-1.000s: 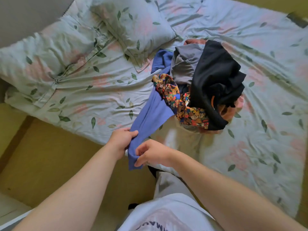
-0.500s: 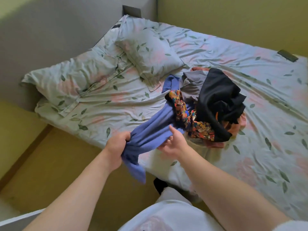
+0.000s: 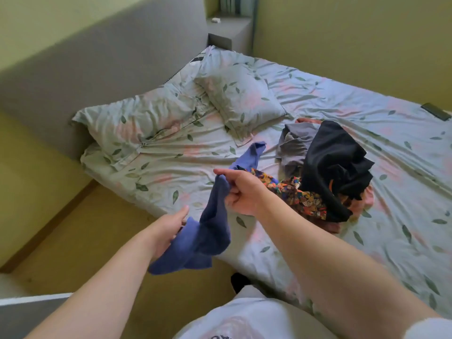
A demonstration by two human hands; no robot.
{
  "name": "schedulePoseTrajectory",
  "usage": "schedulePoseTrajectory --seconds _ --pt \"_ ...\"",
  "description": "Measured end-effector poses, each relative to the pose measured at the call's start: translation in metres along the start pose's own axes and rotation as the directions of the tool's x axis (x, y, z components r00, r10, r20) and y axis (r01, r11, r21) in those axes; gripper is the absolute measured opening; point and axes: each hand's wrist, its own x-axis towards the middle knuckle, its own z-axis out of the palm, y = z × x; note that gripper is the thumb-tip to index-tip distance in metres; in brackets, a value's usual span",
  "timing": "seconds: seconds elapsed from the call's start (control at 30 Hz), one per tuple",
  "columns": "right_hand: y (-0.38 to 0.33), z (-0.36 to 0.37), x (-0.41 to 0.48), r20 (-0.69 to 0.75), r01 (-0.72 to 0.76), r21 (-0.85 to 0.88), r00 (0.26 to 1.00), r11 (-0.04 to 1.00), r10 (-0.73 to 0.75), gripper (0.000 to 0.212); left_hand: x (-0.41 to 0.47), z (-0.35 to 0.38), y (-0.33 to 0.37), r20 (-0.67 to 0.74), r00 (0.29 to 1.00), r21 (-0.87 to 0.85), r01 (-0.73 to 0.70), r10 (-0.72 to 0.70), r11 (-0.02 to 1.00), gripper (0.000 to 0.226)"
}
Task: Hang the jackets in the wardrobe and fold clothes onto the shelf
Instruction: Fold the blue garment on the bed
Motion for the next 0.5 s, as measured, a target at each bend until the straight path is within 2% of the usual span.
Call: schedulePoseTrajectory --seconds 0.07,0.13,0.23,0.3,0.33,0.4,0.47,0.5 --pt "0.003 0.021 -0.018 0.175 -0.008 -0.099 0.984 0.995 0.025 0.042 0.008 0.0 -0.003 0.027 0.999 -0.166 0.04 -0.036 0.985 0.071" --pt "0.006 0.038 -0.034 0.332 0.054 -0.193 0.943 0.98 0.014 0.04 0.007 0.001 0.005 0.144 0.99 -0.369 0.052 0.002 0.928 0.074" --pt "0.014 0.049 -0.048 0.495 0.171 -0.362 0.868 0.916 0.033 0.019 -0.003 0.014 0.02 0.231 0.959 -0.539 -0.015 0.164 0.842 0.041" --pt "0.019 0.043 -0.051 0.566 0.19 -0.449 0.817 0.873 0.113 0.02 -0.008 0.018 0.027 0.22 0.954 -0.519 -0.063 0.205 0.852 0.028" --pt "0.019 0.038 -0.052 0.567 0.175 -0.459 0.812 0.871 0.136 0.026 -0.007 0.016 0.029 0.221 0.953 -0.516 -0.067 0.208 0.854 0.03" --pt "0.018 0.024 -0.054 0.485 0.128 -0.405 0.869 0.905 0.094 0.04 -0.005 0.005 0.035 0.181 0.96 -0.539 -0.086 0.215 0.838 0.037" --pt "0.017 0.009 -0.049 0.272 0.132 -0.363 0.962 0.922 -0.03 0.042 -0.009 -0.008 0.046 0.135 0.954 -0.526 -0.161 0.269 0.835 0.048" --pt "0.017 0.001 -0.044 0.135 0.152 -0.428 0.985 0.891 -0.104 0.041 -0.017 -0.012 0.053 0.157 0.932 -0.533 -0.199 0.327 0.822 0.053"
